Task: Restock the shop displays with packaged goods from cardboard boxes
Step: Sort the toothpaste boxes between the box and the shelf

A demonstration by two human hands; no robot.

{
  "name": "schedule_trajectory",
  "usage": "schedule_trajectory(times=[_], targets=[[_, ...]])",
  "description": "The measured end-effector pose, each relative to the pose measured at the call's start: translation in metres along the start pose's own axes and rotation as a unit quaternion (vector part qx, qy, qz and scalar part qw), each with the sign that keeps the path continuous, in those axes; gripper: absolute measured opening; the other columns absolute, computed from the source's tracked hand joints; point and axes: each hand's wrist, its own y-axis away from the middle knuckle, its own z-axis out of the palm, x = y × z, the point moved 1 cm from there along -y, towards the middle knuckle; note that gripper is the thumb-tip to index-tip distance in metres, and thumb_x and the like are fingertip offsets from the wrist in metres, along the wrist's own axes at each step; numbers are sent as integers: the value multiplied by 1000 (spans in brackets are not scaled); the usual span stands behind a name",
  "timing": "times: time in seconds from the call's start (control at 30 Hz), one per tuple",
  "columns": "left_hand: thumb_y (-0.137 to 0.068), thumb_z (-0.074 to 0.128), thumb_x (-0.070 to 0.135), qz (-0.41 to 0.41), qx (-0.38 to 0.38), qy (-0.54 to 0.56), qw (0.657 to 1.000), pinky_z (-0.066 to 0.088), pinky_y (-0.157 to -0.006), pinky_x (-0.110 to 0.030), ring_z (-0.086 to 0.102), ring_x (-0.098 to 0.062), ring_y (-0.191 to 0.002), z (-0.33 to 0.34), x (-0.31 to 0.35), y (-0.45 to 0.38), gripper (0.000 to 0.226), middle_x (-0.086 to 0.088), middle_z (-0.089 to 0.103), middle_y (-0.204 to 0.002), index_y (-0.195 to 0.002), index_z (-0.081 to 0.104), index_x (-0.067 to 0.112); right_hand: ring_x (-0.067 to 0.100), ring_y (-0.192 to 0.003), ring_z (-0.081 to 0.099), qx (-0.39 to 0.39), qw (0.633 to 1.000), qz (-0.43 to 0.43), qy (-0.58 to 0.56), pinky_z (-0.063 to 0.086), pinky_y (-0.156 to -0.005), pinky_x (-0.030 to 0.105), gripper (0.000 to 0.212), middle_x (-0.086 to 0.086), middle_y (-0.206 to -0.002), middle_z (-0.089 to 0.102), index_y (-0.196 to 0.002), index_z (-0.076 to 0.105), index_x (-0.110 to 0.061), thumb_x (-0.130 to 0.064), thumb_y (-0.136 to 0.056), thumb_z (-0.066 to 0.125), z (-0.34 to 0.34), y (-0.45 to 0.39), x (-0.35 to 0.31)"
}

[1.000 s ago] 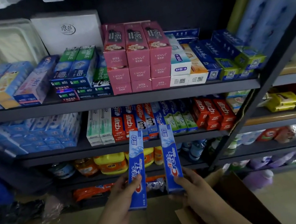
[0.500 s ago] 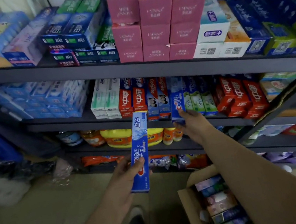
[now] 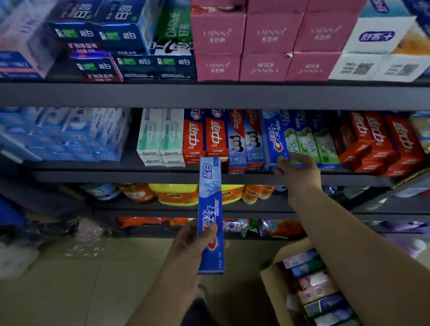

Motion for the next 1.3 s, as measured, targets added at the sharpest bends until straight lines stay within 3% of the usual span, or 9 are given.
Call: schedule_trajectory(times=[0.33,0.47,0.6,0.67,0.8,0.9,1.03,1.2,1.3], targets=[[-66,68,24,-10,-12,13,1000,51,-73,-37,67,-26,-92,-2,2,-9,49,-10,67,-109,-113,60,13,22,-91,67,39,999,29,-11,54,-90,39,21,3,-91,64,-81,56,-29,-11,-89,65,7,-17,2],[-65,68,25,-5,-18,9,1000,51,-73,-37,68,-25,-90,0,3,-13,52,-10,67,-109,-115,59,12,22,-87,67,39,999,19,-4,55,-90,38,14,5,-100,66,-88,59,-25,-15,-88,68,9,-21,2],[-66,68,27,-1,-19,5,1000,51,-70,-34,69,-24,-90,4,2,-15,55,-9,67,-105,-117,58,11,22,-93,59,65,980,-53,181,50,-85,39,29,4,-101,62,-105,55,-17,-35,-86,67,2,1,-4],[-67,67,30,0,-27,4,1000,51,-70,-33,67,-23,-92,9,3,-15,52,-10,67,-106,-115,58,13,20,-79,57,10,969,-92,231,46,-73,34,25,2,-82,59,-91,54,-12,-37,-91,60,-3,34,-3],[-74,63,40,18,-39,-16,999,51,-70,-32,67,-21,-96,27,6,-15,45,-9,68,-107,-112,59,19,4,-73,62,-260,923,-24,283,45,-62,21,25,-7,-89,64,-98,56,-29,-51,-93,45,-15,112,12],[-71,60,49,61,-70,-49,994,54,-74,-35,70,-20,-96,41,6,-14,56,-8,69,-110,-118,58,19,3,-65,64,-348,905,-31,243,44,-54,14,22,-5,-86,65,-103,55,-25,-43,-92,51,-22,137,23],[-76,58,48,86,-105,-76,988,53,-58,-30,71,-15,-80,61,8,-8,47,-2,71,-98,-116,58,23,21,-73,68,-318,928,-55,185,55,-64,30,22,6,-88,70,-106,57,-17,-34,-91,57,-34,143,26],[-90,52,49,65,-104,-112,986,49,-91,-44,63,-26,-105,77,20,-16,33,-7,68,-110,-111,59,25,9,-63,60,-268,943,-65,186,50,-65,28,36,-1,-70,63,-96,58,-19,-51,-81,51,-46,122,2],[-97,45,37,55,-79,-126,987,46,-89,-40,62,-21,-102,69,23,-21,22,0,69,-108,-112,57,27,8,-64,58,-235,949,-63,202,50,-67,28,26,-1,-72,62,-97,58,-20,-44,-92,50,-46,91,-16]])
